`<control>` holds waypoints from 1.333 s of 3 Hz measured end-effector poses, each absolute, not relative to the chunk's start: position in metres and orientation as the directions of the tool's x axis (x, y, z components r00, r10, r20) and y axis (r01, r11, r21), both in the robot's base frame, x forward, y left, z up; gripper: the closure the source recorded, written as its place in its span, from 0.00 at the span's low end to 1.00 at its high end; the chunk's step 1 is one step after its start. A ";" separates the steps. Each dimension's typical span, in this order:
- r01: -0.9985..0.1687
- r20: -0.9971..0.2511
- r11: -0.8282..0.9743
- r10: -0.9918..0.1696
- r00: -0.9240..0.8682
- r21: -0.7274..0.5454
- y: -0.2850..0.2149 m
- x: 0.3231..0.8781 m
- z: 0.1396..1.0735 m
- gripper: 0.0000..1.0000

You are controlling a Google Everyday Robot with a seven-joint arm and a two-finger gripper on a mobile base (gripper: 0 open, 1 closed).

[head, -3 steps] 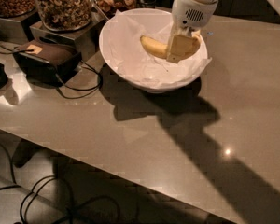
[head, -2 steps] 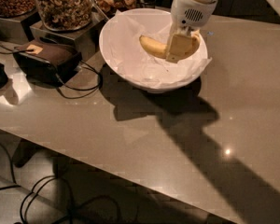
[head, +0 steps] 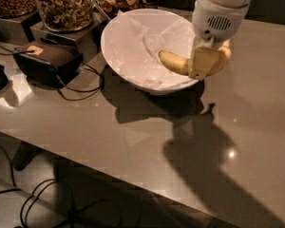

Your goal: Pick banana from white bowl

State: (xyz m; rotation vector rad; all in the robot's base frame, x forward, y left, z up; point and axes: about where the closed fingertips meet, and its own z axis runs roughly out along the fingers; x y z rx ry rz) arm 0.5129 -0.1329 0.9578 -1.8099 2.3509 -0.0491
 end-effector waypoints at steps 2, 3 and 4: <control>-0.953 -0.132 0.263 -0.961 -0.244 -0.153 -0.128 0.499 0.963 1.00; -0.952 -0.134 0.269 -0.959 -0.251 -0.143 -0.127 0.474 0.966 1.00; -0.956 -0.133 0.275 -0.956 -0.261 -0.099 -0.122 0.419 0.967 1.00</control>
Offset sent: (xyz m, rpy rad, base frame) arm -0.0510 0.0012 0.0075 -0.0195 0.0244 0.0011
